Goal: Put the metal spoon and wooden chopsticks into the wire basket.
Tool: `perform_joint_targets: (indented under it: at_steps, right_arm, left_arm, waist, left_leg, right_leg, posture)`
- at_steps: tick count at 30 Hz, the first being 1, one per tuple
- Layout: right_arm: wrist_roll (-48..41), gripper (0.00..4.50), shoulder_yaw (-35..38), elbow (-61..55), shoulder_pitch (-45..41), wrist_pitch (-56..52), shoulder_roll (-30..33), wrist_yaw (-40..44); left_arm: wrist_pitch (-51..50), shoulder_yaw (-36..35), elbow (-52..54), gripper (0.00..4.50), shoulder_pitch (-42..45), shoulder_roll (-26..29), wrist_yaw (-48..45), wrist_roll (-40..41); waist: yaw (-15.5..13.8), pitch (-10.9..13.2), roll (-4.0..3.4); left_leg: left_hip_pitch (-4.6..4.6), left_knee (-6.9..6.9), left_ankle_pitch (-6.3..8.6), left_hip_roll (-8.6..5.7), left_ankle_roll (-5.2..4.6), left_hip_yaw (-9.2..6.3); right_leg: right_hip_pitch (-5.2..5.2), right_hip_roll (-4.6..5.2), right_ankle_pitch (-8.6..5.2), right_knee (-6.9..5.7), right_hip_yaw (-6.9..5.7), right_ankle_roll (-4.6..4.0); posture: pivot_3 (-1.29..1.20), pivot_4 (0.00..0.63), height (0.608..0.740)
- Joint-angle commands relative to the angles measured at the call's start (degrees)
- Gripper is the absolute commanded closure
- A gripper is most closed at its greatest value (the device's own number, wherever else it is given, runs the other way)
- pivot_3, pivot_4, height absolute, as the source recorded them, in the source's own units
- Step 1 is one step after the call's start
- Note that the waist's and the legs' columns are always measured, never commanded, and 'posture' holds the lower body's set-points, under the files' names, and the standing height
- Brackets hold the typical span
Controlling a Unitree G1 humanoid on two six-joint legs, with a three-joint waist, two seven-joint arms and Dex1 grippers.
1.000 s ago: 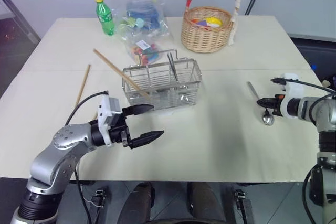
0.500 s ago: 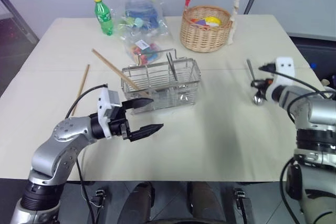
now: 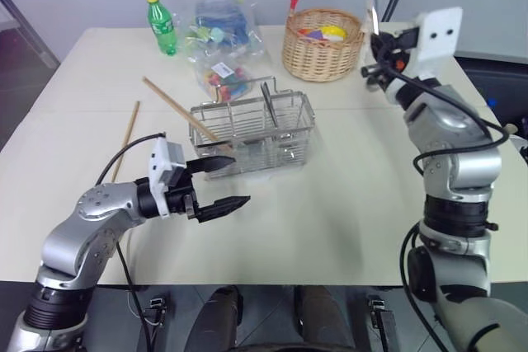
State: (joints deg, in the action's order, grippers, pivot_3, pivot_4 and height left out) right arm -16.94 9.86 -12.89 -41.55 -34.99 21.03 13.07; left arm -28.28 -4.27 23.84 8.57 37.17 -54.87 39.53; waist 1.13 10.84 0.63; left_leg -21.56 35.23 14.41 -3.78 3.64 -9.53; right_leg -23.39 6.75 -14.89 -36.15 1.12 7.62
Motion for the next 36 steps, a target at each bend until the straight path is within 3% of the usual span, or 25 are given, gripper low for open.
perform_joint_targets:
  at_steps: [1, 21, 36]
  right_arm:
    - [-4.5, 4.41, 0.3, -5.6, -0.7, 2.2, -2.4, 2.1]
    - [-11.4, 4.41, -6.6, -5.1, 2.1, 3.3, -13.9, 5.7]
    - [-13.0, 4.41, -6.7, -1.8, 5.4, 4.9, -15.6, 7.1]
  left_arm:
    - [0.2, -2.3, 2.5, 0.00, -1.0, 0.3, 0.8, 1.3]
    - [0.0, -4.7, 5.6, 0.00, -5.2, -0.5, 5.9, 2.0]
    - [-0.1, -5.8, 7.4, 0.00, -6.9, -0.7, 9.1, 2.9]
  waist:
    - [0.0, 0.0, 0.00]
    - [0.0, 0.0, -0.01]
    - [0.0, 0.0, -0.03]
  left_leg:
    - [0.00, 0.00, 0.00, 0.00, 0.00, 0.00]
    - [0.03, -0.03, -0.01, 0.03, 0.01, -0.02]
    - [0.03, -0.05, -0.01, 0.05, 0.01, -0.01]
  right_leg:
    - [0.00, 0.00, 0.00, 0.00, 0.00, 0.00]
    - [-0.04, -0.03, 0.03, -0.03, 0.00, -0.06]
    - [-0.06, -0.05, 0.03, -0.03, 0.00, -0.07]
  posture:
    - [0.00, 0.150, 0.740]
    - [0.00, 0.150, 0.740]
    - [0.00, 0.150, 0.740]
